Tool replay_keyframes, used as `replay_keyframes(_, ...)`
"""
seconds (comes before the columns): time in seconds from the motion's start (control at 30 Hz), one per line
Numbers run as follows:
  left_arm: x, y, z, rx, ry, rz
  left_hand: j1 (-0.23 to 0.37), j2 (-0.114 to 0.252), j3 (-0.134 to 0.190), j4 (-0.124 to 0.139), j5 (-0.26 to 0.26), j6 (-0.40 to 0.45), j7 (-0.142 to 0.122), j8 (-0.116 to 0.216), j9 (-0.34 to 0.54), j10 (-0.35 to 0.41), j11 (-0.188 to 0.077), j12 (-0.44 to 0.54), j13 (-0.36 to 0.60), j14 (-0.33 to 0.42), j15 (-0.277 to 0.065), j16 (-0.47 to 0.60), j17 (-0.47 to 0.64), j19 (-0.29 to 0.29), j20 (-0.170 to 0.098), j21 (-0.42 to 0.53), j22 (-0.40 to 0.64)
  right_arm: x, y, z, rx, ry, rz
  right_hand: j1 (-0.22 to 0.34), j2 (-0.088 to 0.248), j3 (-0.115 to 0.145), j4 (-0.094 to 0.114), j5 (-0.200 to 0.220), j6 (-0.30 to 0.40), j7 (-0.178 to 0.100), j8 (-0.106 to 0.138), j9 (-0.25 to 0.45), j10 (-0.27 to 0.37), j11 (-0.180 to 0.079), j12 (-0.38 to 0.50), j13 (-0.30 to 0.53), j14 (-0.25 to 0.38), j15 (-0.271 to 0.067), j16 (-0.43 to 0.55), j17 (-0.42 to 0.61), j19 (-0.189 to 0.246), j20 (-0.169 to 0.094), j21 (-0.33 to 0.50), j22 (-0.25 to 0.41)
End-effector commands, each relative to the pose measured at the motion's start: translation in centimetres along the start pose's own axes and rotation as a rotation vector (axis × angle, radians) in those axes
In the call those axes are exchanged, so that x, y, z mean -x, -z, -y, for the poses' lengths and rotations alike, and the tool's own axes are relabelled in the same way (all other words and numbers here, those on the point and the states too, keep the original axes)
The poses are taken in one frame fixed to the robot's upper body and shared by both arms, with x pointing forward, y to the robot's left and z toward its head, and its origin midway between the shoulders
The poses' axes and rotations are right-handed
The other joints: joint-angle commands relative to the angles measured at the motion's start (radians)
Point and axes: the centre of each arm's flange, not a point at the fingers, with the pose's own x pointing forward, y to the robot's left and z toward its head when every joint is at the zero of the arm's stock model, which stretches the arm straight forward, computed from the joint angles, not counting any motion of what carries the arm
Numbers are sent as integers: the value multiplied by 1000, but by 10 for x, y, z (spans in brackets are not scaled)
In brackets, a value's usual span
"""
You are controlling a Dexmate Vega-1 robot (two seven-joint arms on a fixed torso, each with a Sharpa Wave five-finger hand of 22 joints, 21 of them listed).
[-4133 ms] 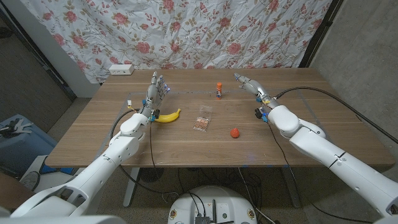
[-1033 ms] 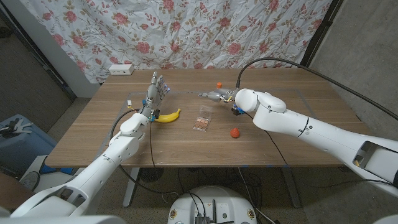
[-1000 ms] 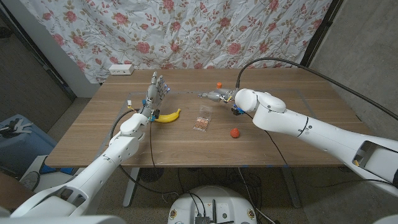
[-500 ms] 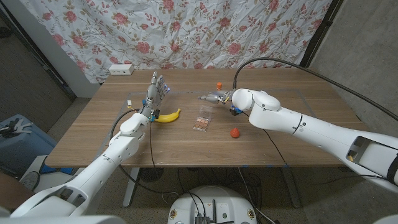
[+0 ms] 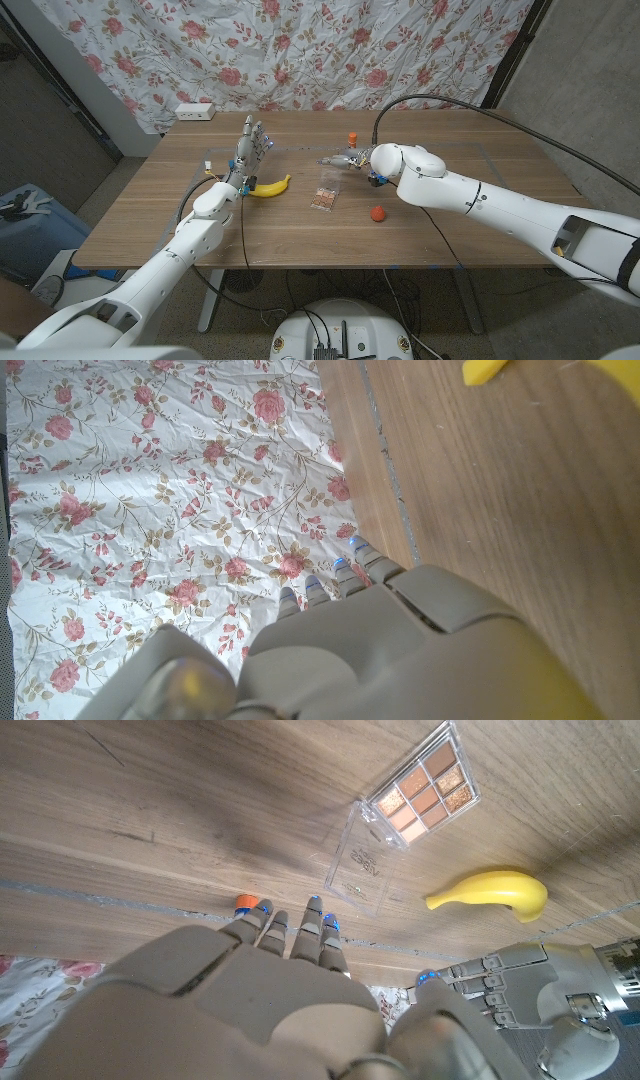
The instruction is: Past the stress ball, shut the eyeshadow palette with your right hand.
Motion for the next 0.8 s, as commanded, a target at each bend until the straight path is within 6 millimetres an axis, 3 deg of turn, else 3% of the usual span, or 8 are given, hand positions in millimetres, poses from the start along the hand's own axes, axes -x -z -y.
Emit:
replay_keyframes(0.03, 0, 0, 0, 0, 1, 0, 13, 2, 0, 5, 6, -3, -9, 5, 3, 0, -6, 5, 3, -8, -71, 7, 3, 9, -8, 7, 4, -4, 0, -2, 1, -28, -7, -14, 19, 1, 9, 7, 25, 8, 12, 6, 25, 0, 11, 2, 12, 3, 11, 0, -10, 3, 5, 3)
replay_keyframes(0.2, 0, 0, 0, 0, 0, 0, 13, 2, 0, 5, 5, -3, -9, 5, 3, 0, -7, 5, 3, -8, -71, 7, 3, 9, -8, 7, 4, -6, 0, -2, -12, -57, -8, -16, 18, -1, 15, 10, 45, 10, 18, 7, 42, 3, 15, 3, 26, 9, 17, -3, -15, 19, 5, 3)
replay_keyframes(0.8, 0, 0, 0, 0, 1, 0, 13, 2, 0, 5, 6, -2, -9, 5, 3, 0, -8, 5, 4, -7, -71, 8, 3, 10, -7, 7, 4, -9, -4, 3, 7, -66, -13, -29, 4, -22, 39, 19, 112, 30, 37, 12, 82, 0, 24, 9, 52, 20, 28, -10, -19, 37, 8, 3)
